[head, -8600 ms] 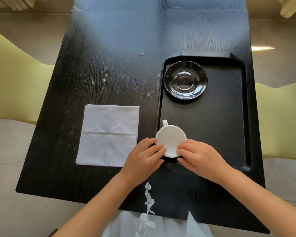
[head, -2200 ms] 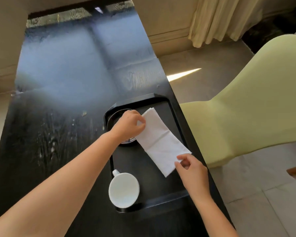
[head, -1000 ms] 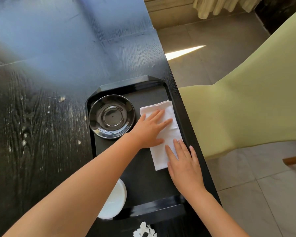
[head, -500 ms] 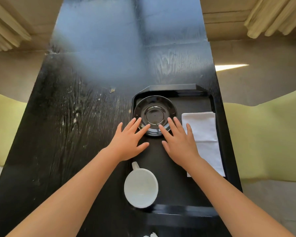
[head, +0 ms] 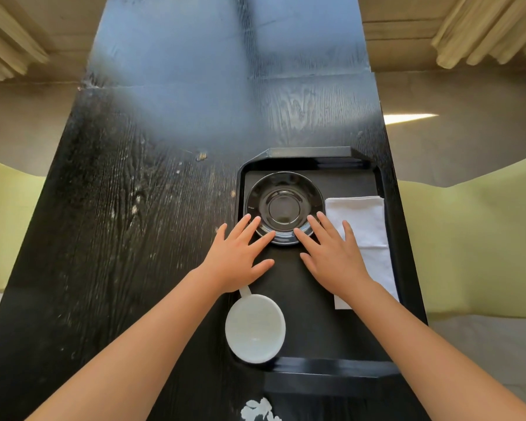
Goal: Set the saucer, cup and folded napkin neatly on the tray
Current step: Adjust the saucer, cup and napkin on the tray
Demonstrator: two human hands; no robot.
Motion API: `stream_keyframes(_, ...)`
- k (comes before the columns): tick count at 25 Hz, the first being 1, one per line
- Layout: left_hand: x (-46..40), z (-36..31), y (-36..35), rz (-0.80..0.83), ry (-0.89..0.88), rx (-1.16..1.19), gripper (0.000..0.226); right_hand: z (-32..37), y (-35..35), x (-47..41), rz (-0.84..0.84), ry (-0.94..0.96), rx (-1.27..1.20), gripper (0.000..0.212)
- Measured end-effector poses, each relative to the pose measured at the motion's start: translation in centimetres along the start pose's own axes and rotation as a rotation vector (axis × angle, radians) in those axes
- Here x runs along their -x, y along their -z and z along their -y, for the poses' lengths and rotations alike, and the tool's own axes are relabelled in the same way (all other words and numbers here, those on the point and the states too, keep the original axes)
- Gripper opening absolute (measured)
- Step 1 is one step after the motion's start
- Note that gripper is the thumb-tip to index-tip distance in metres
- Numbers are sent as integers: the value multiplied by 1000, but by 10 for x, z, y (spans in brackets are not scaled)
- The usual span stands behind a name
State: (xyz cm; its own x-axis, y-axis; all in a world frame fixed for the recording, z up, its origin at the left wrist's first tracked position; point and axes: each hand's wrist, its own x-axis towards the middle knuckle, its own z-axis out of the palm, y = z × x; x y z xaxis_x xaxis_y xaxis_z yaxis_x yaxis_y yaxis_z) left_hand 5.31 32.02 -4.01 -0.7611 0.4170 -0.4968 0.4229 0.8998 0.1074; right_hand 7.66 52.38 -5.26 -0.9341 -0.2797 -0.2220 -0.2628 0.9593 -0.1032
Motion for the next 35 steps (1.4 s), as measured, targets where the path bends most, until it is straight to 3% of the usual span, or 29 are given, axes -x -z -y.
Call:
stream_keyframes(10,6,-1,-4,-13,-16,11,63,5,4,4,103,-39,-8,50)
stream_keyframes(13,20,-3,1,-69,-12,95,62,10,8,11,45,-31,-99,48)
stream_keyframes(18,94,-15,-11,-453,-191,250,53,26,10,60,-246,359,-242,36)
stream_keyframes(21,130,-23,-38,-399,-334,249,40,38,2,85,-262,639,-197,23)
stream_keyframes(24,139,-26,-61,-343,-374,190,22,42,-7,89,-258,755,-151,17)
stream_keyframes(27,138,-28,-70,-410,-383,160,9,40,-9,88,-276,781,-96,6)
stream_keyframes(30,136,-29,-70,-453,-406,165,9,39,-7,87,-265,794,-66,11)
stream_keyframes(35,120,-31,-61,-490,-406,177,10,36,-9,92,-347,620,-65,18)
